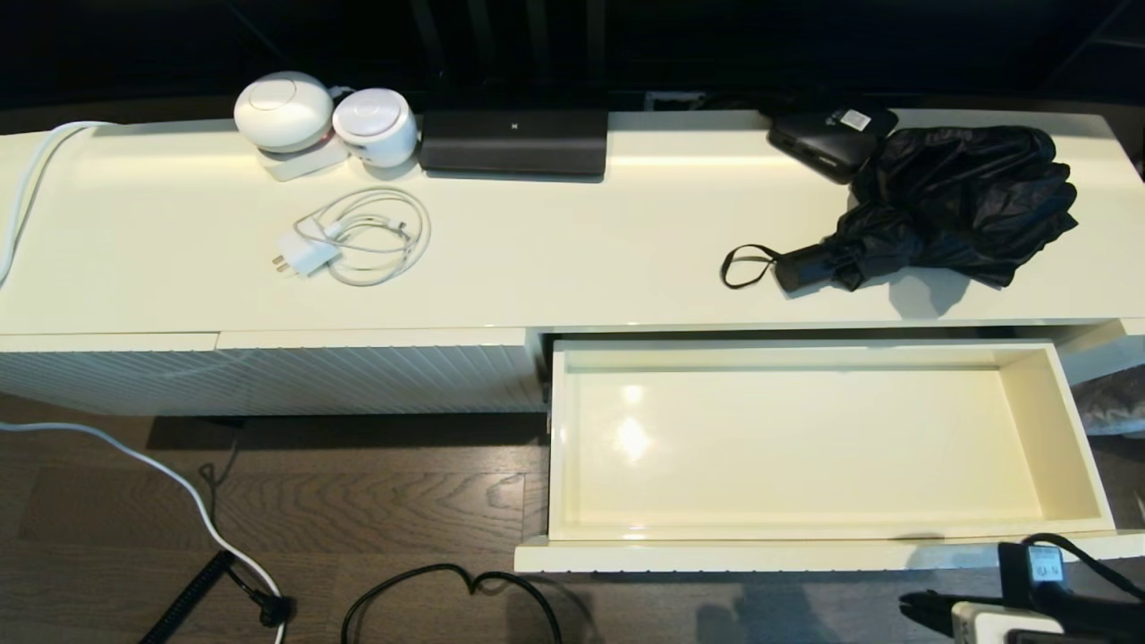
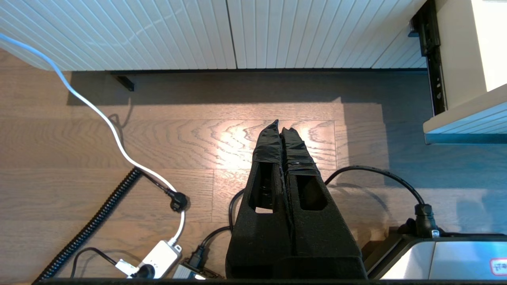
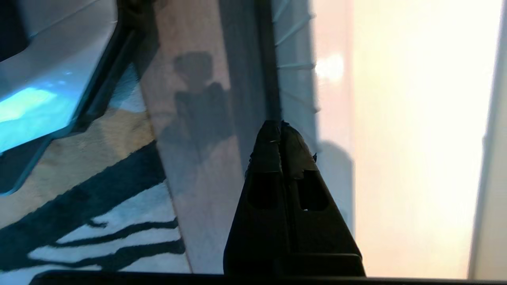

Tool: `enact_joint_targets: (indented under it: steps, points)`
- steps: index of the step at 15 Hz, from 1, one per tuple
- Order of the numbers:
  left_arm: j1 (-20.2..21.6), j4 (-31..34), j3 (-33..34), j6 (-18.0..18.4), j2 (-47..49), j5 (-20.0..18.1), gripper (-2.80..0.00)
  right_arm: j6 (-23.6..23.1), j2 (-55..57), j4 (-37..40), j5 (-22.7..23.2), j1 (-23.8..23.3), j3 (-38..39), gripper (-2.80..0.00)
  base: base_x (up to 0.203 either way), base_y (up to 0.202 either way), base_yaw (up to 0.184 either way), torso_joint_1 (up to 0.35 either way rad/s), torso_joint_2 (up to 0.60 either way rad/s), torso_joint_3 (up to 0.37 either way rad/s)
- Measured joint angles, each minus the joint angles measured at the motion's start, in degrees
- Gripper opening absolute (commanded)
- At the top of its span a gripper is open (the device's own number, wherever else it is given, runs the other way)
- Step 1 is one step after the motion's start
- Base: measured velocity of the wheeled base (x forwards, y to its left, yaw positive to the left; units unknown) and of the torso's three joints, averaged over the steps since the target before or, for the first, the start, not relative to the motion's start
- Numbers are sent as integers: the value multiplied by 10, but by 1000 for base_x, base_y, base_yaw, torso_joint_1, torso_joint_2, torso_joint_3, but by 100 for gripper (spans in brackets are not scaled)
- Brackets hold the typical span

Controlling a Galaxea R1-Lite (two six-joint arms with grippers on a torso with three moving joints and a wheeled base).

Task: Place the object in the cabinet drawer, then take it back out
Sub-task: Close the drawer

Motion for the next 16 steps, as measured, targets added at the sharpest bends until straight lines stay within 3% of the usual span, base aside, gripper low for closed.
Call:
enact_joint_targets:
  steps: [5,16]
  points:
    - [0,0,0,0,0,0,-280,-1,59,-138,-1,-10,1,-280,0,0,0,0,0,0]
    - [0,0,0,0,0,0,-280,-38,105,-225,-12,-34,-4,-280,0,0,0,0,0,0]
